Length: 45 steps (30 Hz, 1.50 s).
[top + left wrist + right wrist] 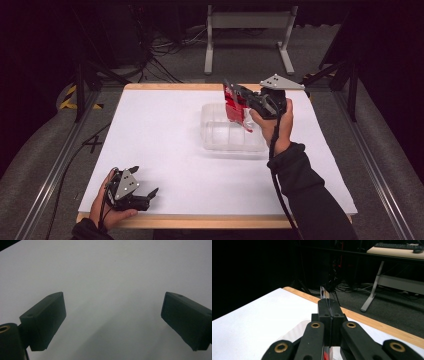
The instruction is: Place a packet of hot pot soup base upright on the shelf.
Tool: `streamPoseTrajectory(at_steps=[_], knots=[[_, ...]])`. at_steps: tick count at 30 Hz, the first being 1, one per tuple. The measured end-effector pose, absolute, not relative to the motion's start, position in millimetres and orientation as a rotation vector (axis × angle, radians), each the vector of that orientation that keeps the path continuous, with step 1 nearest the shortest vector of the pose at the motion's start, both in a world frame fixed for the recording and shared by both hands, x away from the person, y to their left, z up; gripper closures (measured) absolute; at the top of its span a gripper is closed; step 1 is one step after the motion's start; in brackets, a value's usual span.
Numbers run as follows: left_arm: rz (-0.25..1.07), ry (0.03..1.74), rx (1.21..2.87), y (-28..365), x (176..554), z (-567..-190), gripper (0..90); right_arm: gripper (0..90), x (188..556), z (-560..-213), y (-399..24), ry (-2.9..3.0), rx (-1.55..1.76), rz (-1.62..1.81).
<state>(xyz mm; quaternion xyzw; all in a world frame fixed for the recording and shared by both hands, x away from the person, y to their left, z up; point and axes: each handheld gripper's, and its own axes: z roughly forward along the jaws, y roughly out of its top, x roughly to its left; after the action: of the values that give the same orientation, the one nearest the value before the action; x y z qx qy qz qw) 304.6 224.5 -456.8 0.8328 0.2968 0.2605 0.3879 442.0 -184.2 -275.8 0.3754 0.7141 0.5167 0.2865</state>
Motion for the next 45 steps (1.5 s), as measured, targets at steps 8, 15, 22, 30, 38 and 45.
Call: streamPoseTrajectory(at_steps=[8,15,22,30,38,45], knots=[[0.661,0.756,2.119,224,305,-457,6.6,90.0,450,-285,-167,1.933,1.012,1.397],[0.656,0.754,2.120,225,305,-457,6.7,90.0,456,-287,-151,1.944,1.014,1.399],[0.653,0.751,2.114,226,304,-457,6.7,90.0,465,-297,-138,1.943,1.051,1.368],[0.655,0.754,2.121,226,305,-458,6.7,90.0,470,-311,-134,1.924,1.116,1.397],[0.653,0.754,2.116,226,305,-458,6.7,90.0,467,-326,-116,1.981,1.084,1.394],[0.658,0.753,2.121,226,304,-457,6.7,90.0,466,-334,-117,2.004,1.102,1.396]])
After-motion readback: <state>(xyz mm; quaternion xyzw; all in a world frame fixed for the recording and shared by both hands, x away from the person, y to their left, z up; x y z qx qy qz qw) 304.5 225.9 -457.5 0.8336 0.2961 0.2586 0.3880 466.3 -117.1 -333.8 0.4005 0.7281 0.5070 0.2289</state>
